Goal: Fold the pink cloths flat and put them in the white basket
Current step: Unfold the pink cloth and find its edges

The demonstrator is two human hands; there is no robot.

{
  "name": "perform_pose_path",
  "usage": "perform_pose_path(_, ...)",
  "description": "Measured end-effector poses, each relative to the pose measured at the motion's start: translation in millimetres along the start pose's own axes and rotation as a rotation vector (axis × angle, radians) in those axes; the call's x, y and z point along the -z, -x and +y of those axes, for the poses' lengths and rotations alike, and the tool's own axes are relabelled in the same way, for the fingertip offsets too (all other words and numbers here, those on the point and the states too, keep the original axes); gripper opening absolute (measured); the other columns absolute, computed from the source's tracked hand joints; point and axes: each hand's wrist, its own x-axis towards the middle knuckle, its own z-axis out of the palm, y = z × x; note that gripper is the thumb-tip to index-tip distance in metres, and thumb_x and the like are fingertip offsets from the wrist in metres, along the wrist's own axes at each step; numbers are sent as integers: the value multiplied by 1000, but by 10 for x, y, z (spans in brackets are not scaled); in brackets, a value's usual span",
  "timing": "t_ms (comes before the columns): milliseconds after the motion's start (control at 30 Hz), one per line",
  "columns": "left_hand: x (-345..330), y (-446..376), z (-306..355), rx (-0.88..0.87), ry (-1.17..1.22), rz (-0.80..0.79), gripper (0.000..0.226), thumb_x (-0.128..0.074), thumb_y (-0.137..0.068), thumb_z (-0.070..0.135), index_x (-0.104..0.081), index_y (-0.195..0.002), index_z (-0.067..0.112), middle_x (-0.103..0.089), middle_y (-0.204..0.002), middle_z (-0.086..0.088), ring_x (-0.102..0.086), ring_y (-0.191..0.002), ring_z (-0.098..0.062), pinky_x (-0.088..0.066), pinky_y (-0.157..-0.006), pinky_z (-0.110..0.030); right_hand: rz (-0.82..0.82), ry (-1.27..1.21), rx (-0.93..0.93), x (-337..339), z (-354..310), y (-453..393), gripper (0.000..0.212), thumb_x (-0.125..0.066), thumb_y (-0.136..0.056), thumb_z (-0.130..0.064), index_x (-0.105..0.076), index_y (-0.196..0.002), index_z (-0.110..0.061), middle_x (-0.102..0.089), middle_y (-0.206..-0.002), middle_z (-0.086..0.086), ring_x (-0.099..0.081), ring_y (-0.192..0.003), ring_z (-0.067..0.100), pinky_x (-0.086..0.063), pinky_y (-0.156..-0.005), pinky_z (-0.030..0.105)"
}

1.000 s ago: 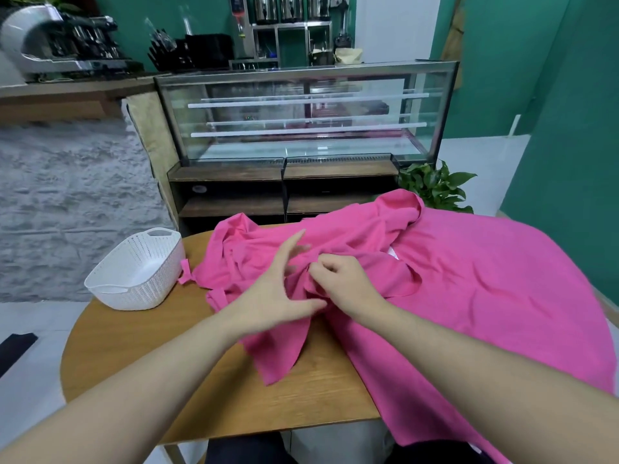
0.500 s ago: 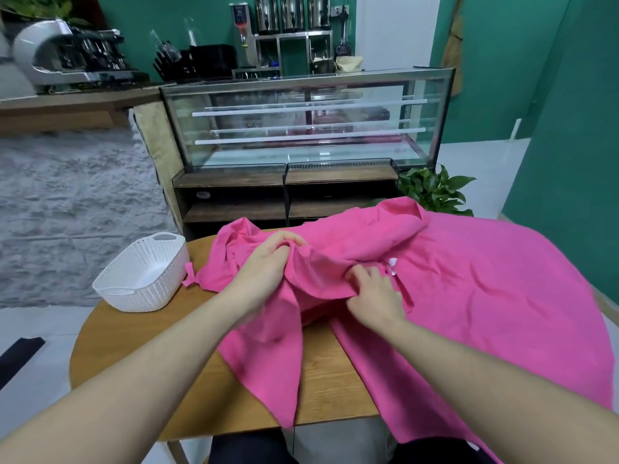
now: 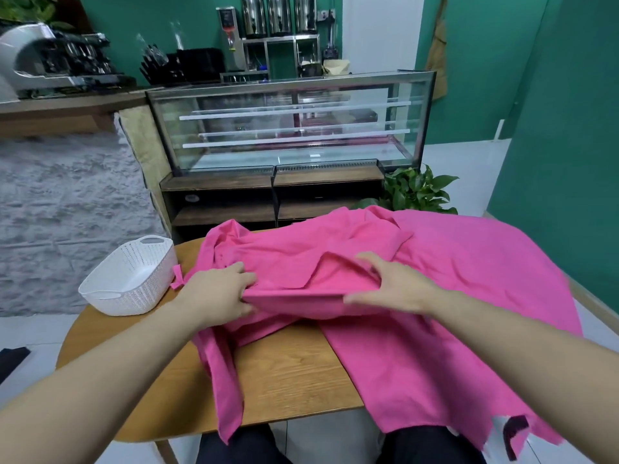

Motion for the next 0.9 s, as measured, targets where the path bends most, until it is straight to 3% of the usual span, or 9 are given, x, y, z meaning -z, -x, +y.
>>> perform_pose_path(33, -9, -34, 7, 47, 29, 27, 35, -59, -85, 52, -57, -115, 35, -52, -114, 8, -62, -102, -22, -52, -78, -37, -96, 293, 44, 23, 35, 22, 83, -60, -71, -79, -40, -140, -39, -58, -119, -14, -59, -109, 16, -47, -92, 33)
perform_pose_path(100, -31, -82, 23, 154, 267, 123, 9, -60, -85, 36, -56, -83, 27, -55, -95, 5, -62, -93, -24, -49, -75, -35, -164, 589, 107, 22, 97, 26, 44, -60, -84, -51, -55, -124, -33, -56, -118, -3, -59, -109, 26, -50, -88, 38)
perform_pose_path(233, -28, -143, 116, 228, 833, 181, 15, -60, -82, 8, -54, -71, 17, -59, -66, 4, -56, -67, -22, -40, -61, -31, -26, 158, 19, 46, 261, 70, 27, -51, -80, -5, -65, -98, -19, -68, -103, 5, -63, -97, 28, -51, -81, 37)
perform_pose_path(333, -10, -122, 163, 135, 816, 256, 23, -51, -82, -1, -58, -87, 20, -66, -83, 4, -60, -78, -18, -46, -71, -31, 51, -200, 11, 134, 337, 176, 30, -43, -72, -5, -57, -95, -18, -68, -91, 10, -64, -90, 34, -51, -81, 45)
perform_pose_path(400, 2, -93, 183, 102, 735, 235, 25, -51, -83, 0, -48, -91, 23, -63, -84, 1, -59, -79, -22, -49, -72, -36, 56, -163, 61, 187, 337, 289, 27, -49, -81, -19, -54, -108, -18, -66, -103, 12, -61, -100, 36, -48, -89, 45)
perform_pose_path(533, 72, 49, 252, -25, 503, 5, 29, -51, -79, 26, -46, -108, 23, -65, -93, -5, -61, -85, -28, -47, -73, -36, -243, 524, 113, 346, 334, 569, 70, -47, -83, -77, -50, -133, -28, -64, -119, 1, -61, -107, 28, -48, -91, 36)
perform_pose_path(667, 141, 190, 491, -93, 341, -404, 85, -53, -80, 77, -37, -149, 29, -42, -153, 6, -42, -138, -19, -33, -113, -30, -345, 627, 185, 212, 442, 641, 25, -57, -85, -24, -66, -106, -16, -56, -125, 0, -58, -106, 29, -46, -86, 35)
perform_pose_path(767, 122, 224, 607, -38, 336, -574, 107, -41, -60, 100, -53, -138, 28, -50, -147, 5, -46, -132, -19, -34, -111, -34, -360, 327, 101, 139, 497, 695, 25, -52, -78, -3, -68, -97, -7, -69, -111, 11, -61, -96, 25, -41, -74, 26)
perform_pose_path(900, 85, 225, 665, 11, 265, -632, 107, -31, -66, 99, -60, -131, 19, -55, -140, -2, -51, -124, -23, -38, -105, -36, -338, 103, 9, 52, 533, 748, 25, -45, -78, 3, -62, -90, -11, -69, -93, 6, -60, -85, 20, -43, -71, 25)
